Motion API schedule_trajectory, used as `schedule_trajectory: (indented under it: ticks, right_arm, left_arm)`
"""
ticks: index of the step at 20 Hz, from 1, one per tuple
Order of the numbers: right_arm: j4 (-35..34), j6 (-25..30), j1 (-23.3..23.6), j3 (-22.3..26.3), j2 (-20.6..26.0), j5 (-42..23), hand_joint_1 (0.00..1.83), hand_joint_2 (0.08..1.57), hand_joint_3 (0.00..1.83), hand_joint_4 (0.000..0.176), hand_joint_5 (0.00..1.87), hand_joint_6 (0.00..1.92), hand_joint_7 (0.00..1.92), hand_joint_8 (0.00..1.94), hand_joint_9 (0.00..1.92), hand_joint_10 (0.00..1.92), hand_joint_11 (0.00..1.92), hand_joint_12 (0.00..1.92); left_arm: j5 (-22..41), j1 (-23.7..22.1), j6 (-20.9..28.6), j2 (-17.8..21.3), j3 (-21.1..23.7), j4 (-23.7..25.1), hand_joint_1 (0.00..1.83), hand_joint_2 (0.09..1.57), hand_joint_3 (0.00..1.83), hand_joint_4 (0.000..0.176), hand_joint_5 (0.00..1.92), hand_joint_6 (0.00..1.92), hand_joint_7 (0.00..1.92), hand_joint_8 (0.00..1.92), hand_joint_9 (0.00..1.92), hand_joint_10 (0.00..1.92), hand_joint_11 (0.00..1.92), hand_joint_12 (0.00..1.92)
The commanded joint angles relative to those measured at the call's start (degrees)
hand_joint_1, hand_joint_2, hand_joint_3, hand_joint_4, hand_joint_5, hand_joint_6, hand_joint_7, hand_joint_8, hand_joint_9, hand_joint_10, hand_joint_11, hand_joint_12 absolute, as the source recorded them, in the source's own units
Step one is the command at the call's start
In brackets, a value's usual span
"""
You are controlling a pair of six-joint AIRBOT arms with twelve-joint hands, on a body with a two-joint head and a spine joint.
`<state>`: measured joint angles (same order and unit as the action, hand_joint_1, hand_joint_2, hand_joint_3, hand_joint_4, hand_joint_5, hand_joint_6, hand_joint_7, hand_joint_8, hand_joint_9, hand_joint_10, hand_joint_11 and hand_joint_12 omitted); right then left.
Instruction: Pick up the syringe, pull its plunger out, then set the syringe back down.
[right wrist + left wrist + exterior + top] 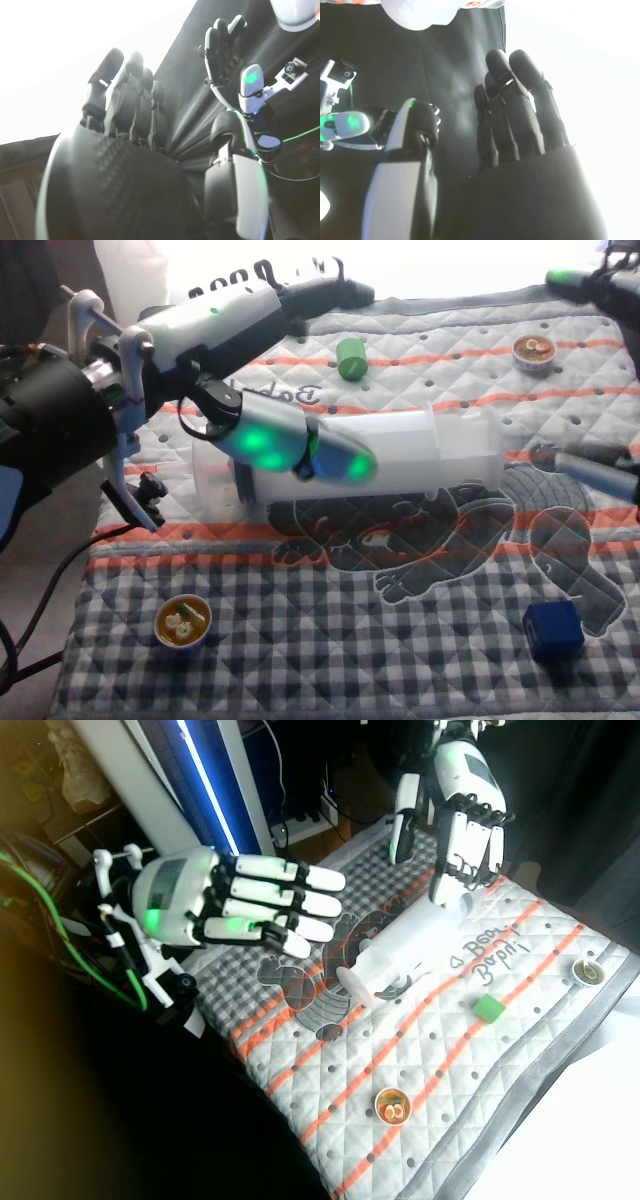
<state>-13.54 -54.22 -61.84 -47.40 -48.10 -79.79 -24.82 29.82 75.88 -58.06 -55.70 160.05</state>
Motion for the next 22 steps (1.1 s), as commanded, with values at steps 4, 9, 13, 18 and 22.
schedule_trajectory:
  ticks: [4,9,13,18,22]
  right_arm:
    - [0.8,0.1,0.7,-0.2,-0.2,-6.9,1.07,0.81,0.01,0.000,0.43,0.03,0.45,0.01,0.34,0.26,0.00,1.25]
    - [0.8,0.2,0.4,-0.2,-0.2,-6.9,1.05,0.86,0.00,0.000,0.52,0.02,0.54,0.02,0.33,0.47,0.00,1.35]
    - [0.8,0.2,0.4,-0.3,-0.3,-6.8,1.07,0.87,0.01,0.000,0.54,0.02,0.56,0.02,0.34,0.51,0.00,1.35]
    - [0.9,0.3,0.4,-0.4,-0.3,-6.8,1.08,0.86,0.00,0.000,0.56,0.02,0.58,0.01,0.31,0.64,0.00,1.38]
    - [1.0,0.5,0.4,-0.5,-0.3,-6.8,1.03,0.89,0.00,0.000,0.62,0.04,0.63,0.04,0.27,0.85,0.02,1.43]
  left_arm:
    - [-3.4,-0.4,0.3,-1.9,-2.1,-0.1,0.88,0.76,0.01,0.000,0.06,0.00,0.00,0.00,0.00,0.00,0.00,0.18]
    - [8.6,-4.4,0.3,-8.3,-9.6,1.1,0.85,0.73,0.00,0.000,0.13,0.01,0.07,0.01,0.04,0.01,0.00,0.88]
    - [15.6,-4.8,0.3,-12.3,-14.4,2.1,0.93,0.76,0.00,0.000,0.15,0.01,0.12,0.01,0.10,0.03,0.00,1.00]
    - [22.3,-3.6,0.3,-16.5,-19.1,3.1,0.78,0.89,0.03,0.000,0.11,0.00,0.06,0.00,0.04,0.00,0.00,1.14]
    - [25.7,-2.7,0.4,-19.2,-22.2,3.8,0.89,0.85,0.00,0.000,0.16,0.00,0.12,0.01,0.10,0.02,0.00,1.09]
